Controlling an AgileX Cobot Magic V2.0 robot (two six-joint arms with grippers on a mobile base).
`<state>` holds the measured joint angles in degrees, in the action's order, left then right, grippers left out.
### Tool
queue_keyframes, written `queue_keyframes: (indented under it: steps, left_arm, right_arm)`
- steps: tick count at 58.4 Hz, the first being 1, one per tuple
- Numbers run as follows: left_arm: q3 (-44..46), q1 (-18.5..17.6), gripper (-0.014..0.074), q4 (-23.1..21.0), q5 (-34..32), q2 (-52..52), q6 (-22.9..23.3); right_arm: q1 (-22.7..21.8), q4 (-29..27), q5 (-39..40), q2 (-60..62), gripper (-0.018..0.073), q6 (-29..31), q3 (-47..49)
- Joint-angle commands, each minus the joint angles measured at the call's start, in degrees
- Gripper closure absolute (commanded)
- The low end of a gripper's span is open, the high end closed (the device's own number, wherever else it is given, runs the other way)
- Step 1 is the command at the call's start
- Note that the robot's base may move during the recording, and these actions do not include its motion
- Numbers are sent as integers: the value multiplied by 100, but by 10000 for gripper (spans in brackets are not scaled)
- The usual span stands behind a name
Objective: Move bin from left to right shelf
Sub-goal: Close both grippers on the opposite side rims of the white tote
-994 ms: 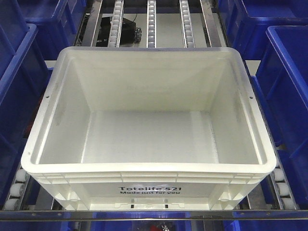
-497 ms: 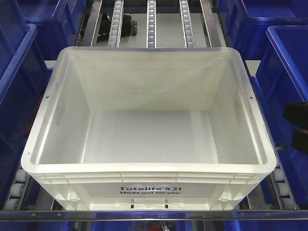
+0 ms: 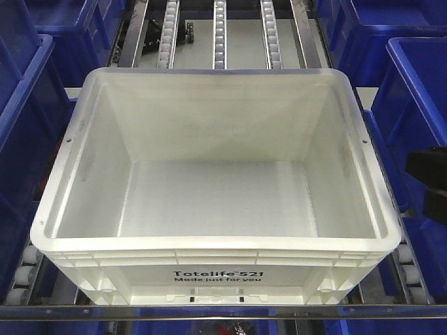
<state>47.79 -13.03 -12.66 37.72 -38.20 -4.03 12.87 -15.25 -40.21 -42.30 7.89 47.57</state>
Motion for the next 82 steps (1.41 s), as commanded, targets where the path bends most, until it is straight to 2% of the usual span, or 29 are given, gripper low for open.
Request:
queue_keyframes:
  steps: [1,10,14,18,25,36,51,57,62,71,82]
  left_arm:
    - [201,-14,454,-65,-475,-29,-41]
    - [201,-14,336,-65,-513,-103,-41]
    - [201,-14,265,-71,-513,-179,-41]
    - [201,-14,210,-76,-513,-261,-28]
    - [201,-14,165,-76,-574,-455,15]
    - [201,-14,163,-82,-1134,-799,28]
    - [232,-14,163,-83,-1267,-1407,30]
    - [446,-14,163,-41,-1136,-1664,214]
    - [671,-14,163,165,-1007,-1908,322]
    - [966,-14,163,340,-837,-2329,328]
    - [1028,-14,163,331,-709,-2771,328]
  right_arm:
    - [-33,-52,378,-6,212,68,186]
    - [-33,-33,431,-6,-15,68,186]
    - [-33,-33,464,-6,-84,68,186]
    - [-33,-33,515,-6,-116,58,186]
    - [-33,-33,676,-6,-113,58,186]
    - [-33,-33,1021,-78,-94,30,186]
    - [-33,-14,942,-836,-76,23,516]
    - [-33,79,793,-1220,-70,23,873]
    - [-33,148,650,-1526,-59,23,1164]
    - [-33,258,590,-1996,-48,23,1398]
    - [-33,265,591,-2457,-41,19,1411]
